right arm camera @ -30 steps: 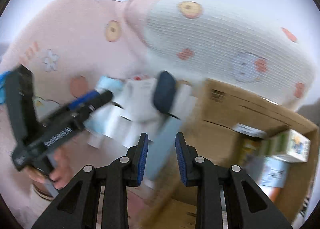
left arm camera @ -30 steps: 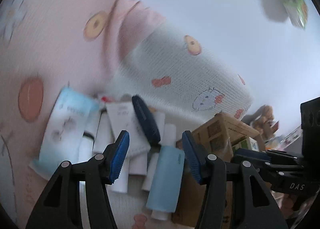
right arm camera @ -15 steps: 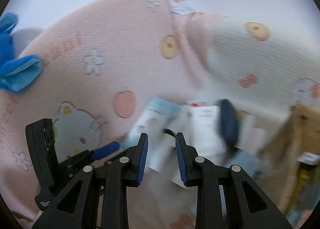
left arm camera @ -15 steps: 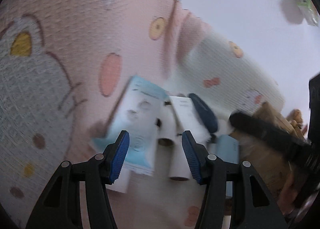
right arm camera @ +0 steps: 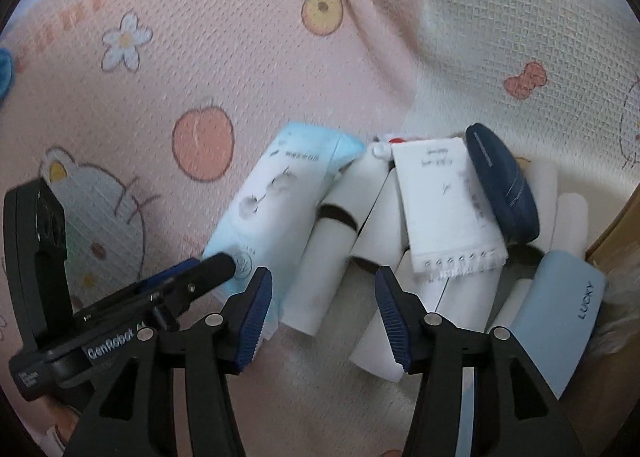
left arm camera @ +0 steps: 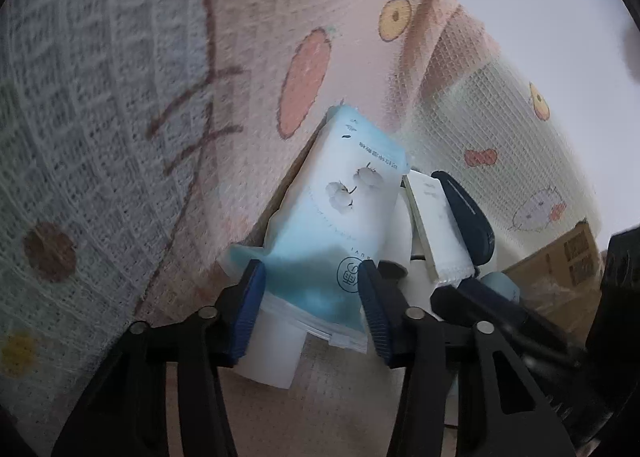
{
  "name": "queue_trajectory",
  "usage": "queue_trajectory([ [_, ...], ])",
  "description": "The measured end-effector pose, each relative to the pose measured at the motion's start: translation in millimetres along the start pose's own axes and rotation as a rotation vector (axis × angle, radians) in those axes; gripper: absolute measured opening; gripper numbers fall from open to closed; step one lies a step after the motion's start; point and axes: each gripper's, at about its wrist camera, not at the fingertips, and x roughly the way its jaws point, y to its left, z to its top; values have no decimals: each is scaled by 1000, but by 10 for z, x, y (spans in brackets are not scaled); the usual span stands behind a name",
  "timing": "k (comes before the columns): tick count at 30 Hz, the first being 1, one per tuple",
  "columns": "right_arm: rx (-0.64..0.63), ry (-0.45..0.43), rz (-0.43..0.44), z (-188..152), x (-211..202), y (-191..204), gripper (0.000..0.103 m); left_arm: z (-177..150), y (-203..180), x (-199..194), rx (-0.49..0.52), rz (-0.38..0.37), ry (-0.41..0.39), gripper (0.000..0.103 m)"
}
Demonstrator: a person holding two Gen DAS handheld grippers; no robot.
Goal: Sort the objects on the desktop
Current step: 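Reach both grippers toward the dark-blue denim pouch in the pile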
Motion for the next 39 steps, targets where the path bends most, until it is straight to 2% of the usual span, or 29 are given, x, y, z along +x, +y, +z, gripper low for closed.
queue_trajectory([
  [3, -25, -3, -13, -26, 4, 37, 50, -23, 0, -4, -28, -26, 11, 46],
  [6, -14, 7, -22, -74, 20, -10, 51, -23, -43, 88, -38, -101, 57, 44],
  [8, 0, 28, -39, -154, 28, -54, 51, -43, -129, 145, -14, -138, 95, 44],
  [11, -4, 47, -56, -255, 19, -86, 51, -50, -306, 222, 35, -170, 97, 44],
  [14, -16, 61, -70, -296, 49, -83, 51, -28, -474, 302, 73, -115, 111, 42],
  [18, -8, 53, -63, -273, 55, -86, 51, -34, -544, 104, 109, -67, 43, 39],
  [20, -11, 46, -57, -266, 53, -65, 51, -36, -508, 0, 128, -20, 13, 43],
  [22, -11, 55, -45, -265, 83, -43, 51, -32, -433, -60, 132, 32, -6, 53],
  [24, -12, 69, -19, -268, 120, -1, 51, -3, -328, -33, 109, 32, -8, 55],
  [26, -10, 72, 2, -263, 142, 40, 51, 28, -239, 74, 64, 66, 19, 55],
  [29, -10, 65, 16, -252, 151, 80, 51, 25, -172, 224, 13, 18, 55, 55],
  [31, -10, 68, 19, -245, 165, 80, 51, 4, -172, 221, -12, 2, 47, 47],
  [33, -14, 63, -2, -238, 158, 59, 51, -12, -224, 215, 0, 7, 44, 42],
  [37, 6, 39, -38, -189, 99, -31, 51, -25, -346, 225, 55, 59, 56, 41],
  [39, -10, 9, -92, -119, 23, -70, 52, 10, -364, 194, 59, 61, 73, 41],
])
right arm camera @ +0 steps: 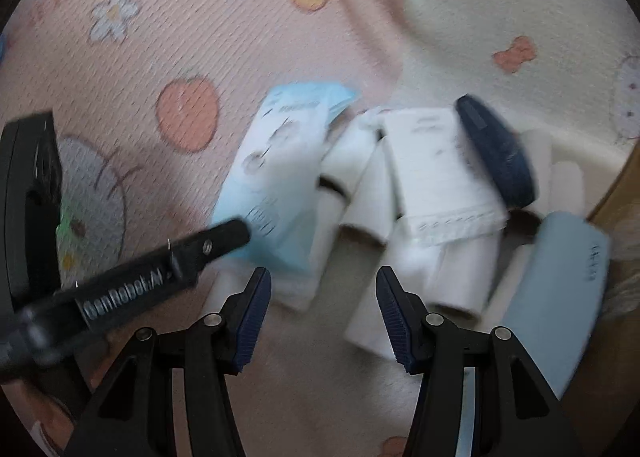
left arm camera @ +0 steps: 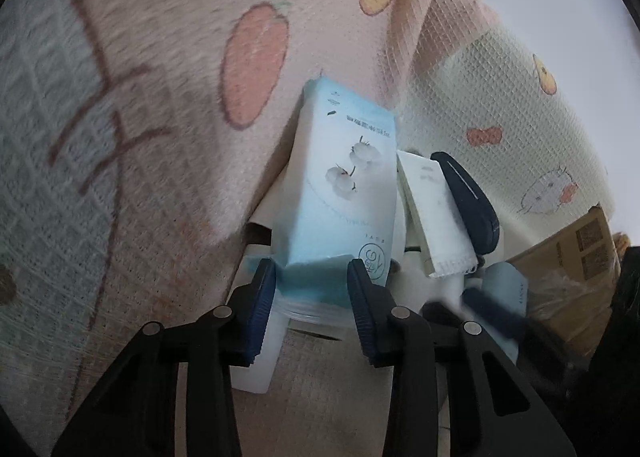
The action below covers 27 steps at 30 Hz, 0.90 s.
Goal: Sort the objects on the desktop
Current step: 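Reach both grippers toward the dark-blue denim pouch in the pile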
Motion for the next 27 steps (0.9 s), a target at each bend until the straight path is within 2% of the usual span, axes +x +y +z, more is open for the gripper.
queue_trajectory([
  [2, 2, -51, -47, 63, -91, -62, 52, 61, -14, -54, 16, 15, 19, 41],
  [4, 7, -52, -84, 138, -150, -130, 52, 142, -24, -117, 29, 8, 16, 42],
  [7, 1, -114, -271, 280, -257, -223, 52, 274, -70, -226, 31, -51, -1, 48],
  [9, 29, -132, -336, 316, -271, -275, 52, 365, -136, -265, 32, -111, -8, 53],
  [13, 115, -122, -306, 364, -171, -447, 52, 558, -414, -88, 78, -243, 41, 56],
  [17, 220, -139, -247, 328, -48, -582, 52, 655, -649, 263, 118, -271, 113, 56],
  [19, 250, -154, -242, 304, 3, -625, 52, 682, -733, 437, 121, -324, 158, 56],
  [23, 313, -158, -255, 283, 144, -763, 52, 720, -796, 801, 41, -426, 281, 56],
  [27, 355, -190, -259, 263, 168, -834, 52, 773, -871, 1136, -50, -460, 366, 56],
])
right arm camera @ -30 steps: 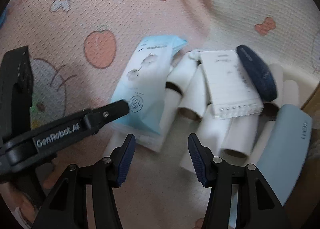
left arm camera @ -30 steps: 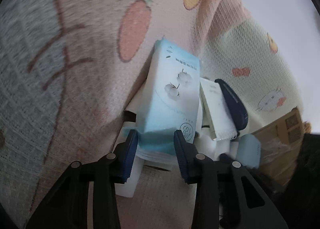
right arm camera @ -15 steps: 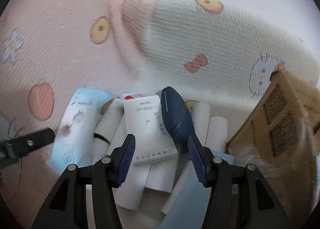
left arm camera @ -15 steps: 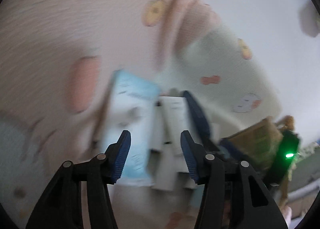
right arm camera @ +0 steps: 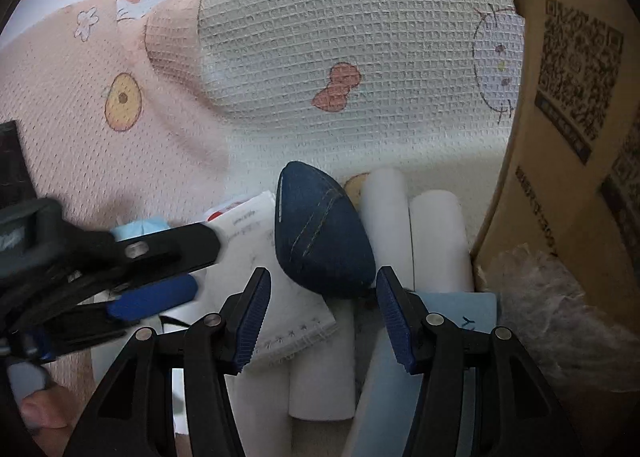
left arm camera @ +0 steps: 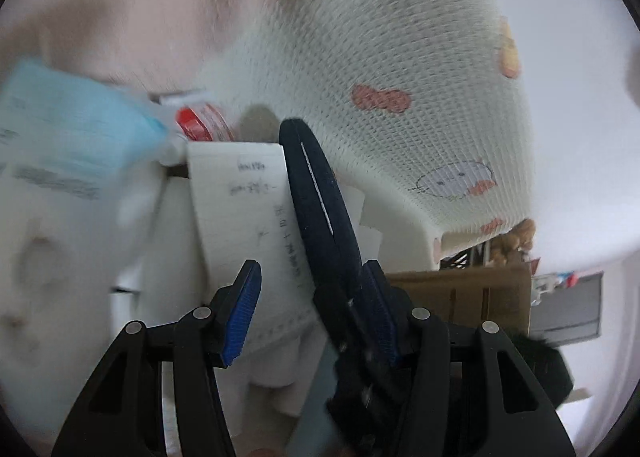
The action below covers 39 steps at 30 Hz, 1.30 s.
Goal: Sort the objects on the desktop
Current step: 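Reach both grippers toward the dark-blue denim pouch in the pile, then close both grippers on the denim pouch and lift it from the pile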
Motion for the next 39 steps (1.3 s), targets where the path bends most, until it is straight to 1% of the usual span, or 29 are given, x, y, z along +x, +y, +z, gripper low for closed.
queue_trajectory([
  [2, 17, -8, 5, -16, 18, 2, 52, 73, -9, 115, -22, -12, 21, 56],
  [5, 49, -21, 18, 2, 24, -47, 52, 145, -31, 225, -28, -16, 29, 56],
  [9, 37, -36, 13, 20, 52, -31, 51, 288, -99, 338, -3, -11, 47, 55],
  [10, 41, -33, 16, 35, 61, -31, 51, 318, -118, 373, 2, -3, 63, 47],
  [11, 36, -11, 13, 71, 102, -24, 51, 353, -133, 425, 4, 7, 82, 41],
  [12, 38, -3, 17, 91, 119, -32, 51, 368, -132, 452, 9, 19, 100, 39],
  [15, 47, 4, 25, 118, 138, -23, 51, 368, -87, 439, -18, 1, 98, 39],
  [18, 26, -11, 24, 83, 125, 6, 51, 317, -55, 420, -43, -21, 84, 38],
  [19, 21, -14, 24, 82, 120, 10, 51, 306, -64, 401, -37, -24, 76, 37],
  [23, 33, -20, 68, 94, 92, 11, 51, 228, -115, 294, 4, -28, 49, 37],
  [25, 22, -19, 103, 86, 46, 25, 51, 162, -40, 179, -23, -45, 32, 36],
  [27, -13, -17, 115, 52, -1, 80, 51, 95, 29, 102, -58, -65, 30, 35],
  [29, -55, -22, 131, 12, -58, 164, 51, -2, 48, -17, -41, -61, 5, 35],
  [31, -84, -20, 174, -29, -105, 220, 51, -143, 58, -145, -10, -45, -31, 35],
  [33, -103, -2, 213, -64, -119, 252, 51, -295, 95, -247, 8, -25, -74, 34],
  [34, -120, 15, 237, -84, -102, 264, 51, -376, 193, -335, 3, -10, -105, 34],
  [36, -152, 41, 273, -149, -97, 316, 51, -517, 313, -372, -50, -11, -140, 35],
  [37, -185, 65, 285, -206, -87, 352, 52, -540, 388, -390, -86, -35, -147, 35],
  [39, -241, 59, 271, -285, -115, 403, 52, -614, 509, -405, -151, -76, -152, 35],
])
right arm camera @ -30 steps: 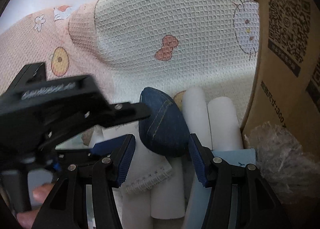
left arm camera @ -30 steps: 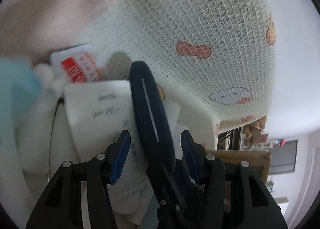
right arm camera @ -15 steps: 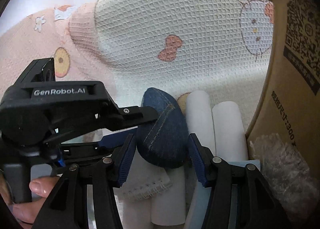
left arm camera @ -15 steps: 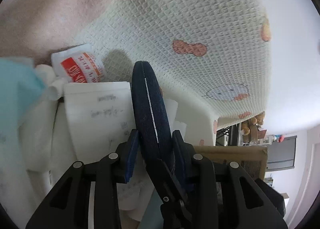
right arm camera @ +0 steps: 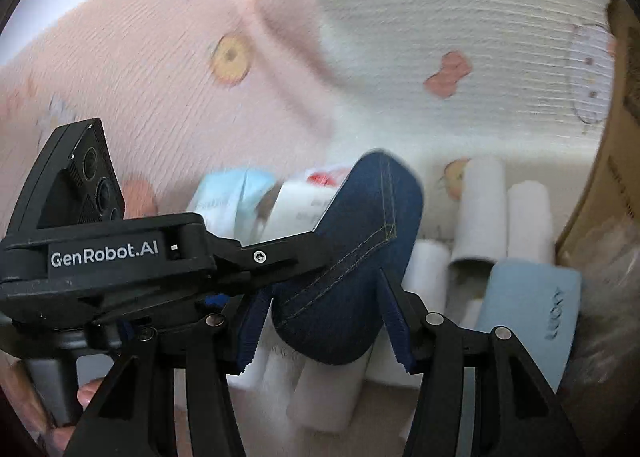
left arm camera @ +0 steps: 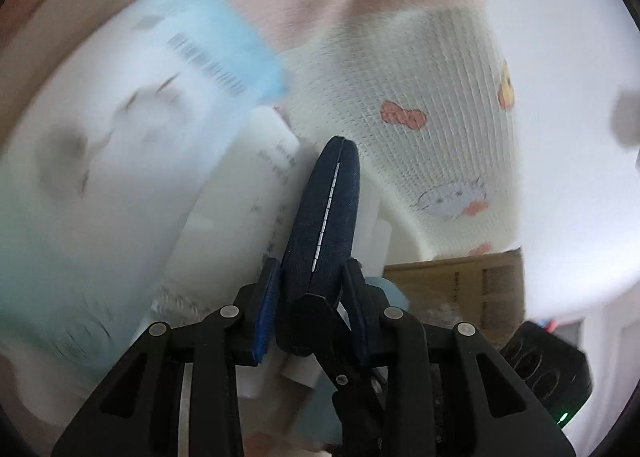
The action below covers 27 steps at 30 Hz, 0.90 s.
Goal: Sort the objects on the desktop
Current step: 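Close both grippers on the denim pouch and lift it from the pile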
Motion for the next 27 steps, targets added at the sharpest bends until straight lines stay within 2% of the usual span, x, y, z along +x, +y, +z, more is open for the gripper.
queue_trajectory([
  [2, -44, 8, -10, -40, -14, 53, 53, -31, 42, -20, -24, -11, 0, 35],
  [6, -60, 29, 2, -79, -26, 102, 54, -62, -30, -29, -10, 32, -13, 35],
  [9, -22, 35, 19, -95, -62, 28, 60, -40, -37, -109, 4, 81, -41, 36],
  [12, 56, 82, 8, -65, 1, -98, 64, -15, -91, -104, 44, 116, -49, 36],
  [17, 122, 90, 13, 37, 56, -189, 65, 96, -221, -97, 106, 91, -6, 36],
  [18, 123, 95, 4, 49, 74, -190, 66, 127, -273, -93, 130, 92, -8, 41],
  [19, 119, 99, -8, 61, 95, -182, 66, 159, -326, -89, 160, 95, -11, 47],
  [20, 117, 100, -20, 74, 113, -177, 66, 178, -382, -78, 187, 101, -7, 49],
  [22, 118, 97, -36, 96, 138, -183, 66, 244, -444, -23, 248, 118, 27, 50],
  [25, 126, 94, -51, 150, 175, -207, 66, 316, -503, 113, 277, 162, 66, 50],
  [27, 127, 104, -57, 164, 198, -215, 66, 338, -497, 160, 282, 161, 82, 50],
])
